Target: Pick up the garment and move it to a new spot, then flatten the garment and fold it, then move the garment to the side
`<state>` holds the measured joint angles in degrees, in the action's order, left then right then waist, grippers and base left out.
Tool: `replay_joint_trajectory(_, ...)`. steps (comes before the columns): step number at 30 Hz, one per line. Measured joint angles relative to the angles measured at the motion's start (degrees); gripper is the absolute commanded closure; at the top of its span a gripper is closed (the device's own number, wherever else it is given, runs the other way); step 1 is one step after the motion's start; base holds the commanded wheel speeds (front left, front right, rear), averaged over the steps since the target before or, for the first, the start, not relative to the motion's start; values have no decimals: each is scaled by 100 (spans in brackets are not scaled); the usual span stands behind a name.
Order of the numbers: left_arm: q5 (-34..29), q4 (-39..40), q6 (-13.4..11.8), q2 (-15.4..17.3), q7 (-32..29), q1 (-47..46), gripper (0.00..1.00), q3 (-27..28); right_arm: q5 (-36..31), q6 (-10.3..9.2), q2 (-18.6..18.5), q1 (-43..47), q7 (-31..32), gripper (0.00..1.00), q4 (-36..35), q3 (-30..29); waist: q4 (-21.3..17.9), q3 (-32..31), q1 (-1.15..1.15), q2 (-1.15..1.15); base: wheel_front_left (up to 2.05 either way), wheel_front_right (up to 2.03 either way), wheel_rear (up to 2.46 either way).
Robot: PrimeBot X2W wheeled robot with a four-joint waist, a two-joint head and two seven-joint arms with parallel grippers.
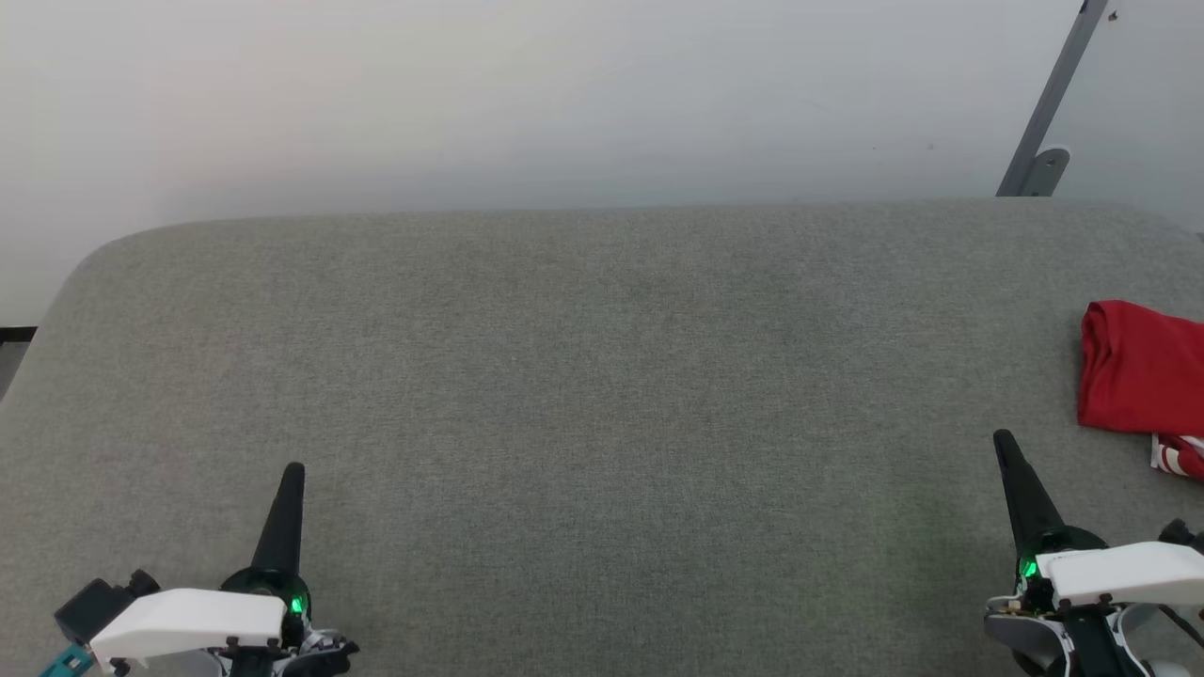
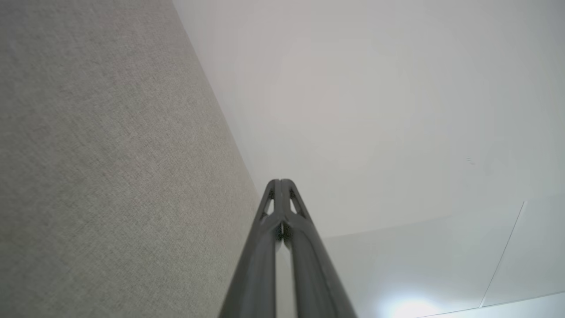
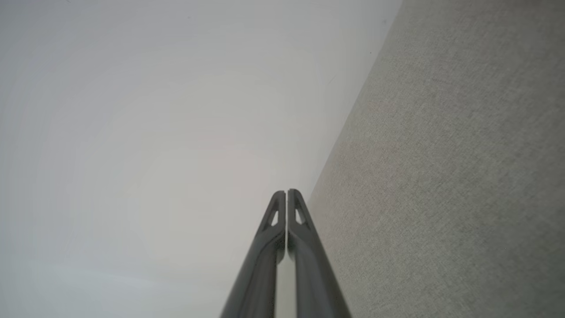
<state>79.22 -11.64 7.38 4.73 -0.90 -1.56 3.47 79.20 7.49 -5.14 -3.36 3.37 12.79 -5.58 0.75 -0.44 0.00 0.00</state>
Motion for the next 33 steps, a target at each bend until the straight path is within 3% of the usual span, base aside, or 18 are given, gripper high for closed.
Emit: replay_joint_trajectory(33,1314,-215,0,-64,-385,-397,100,118,1180,0,200,-228,283,100,104,-91,-67,56,0,0,0,0,0)
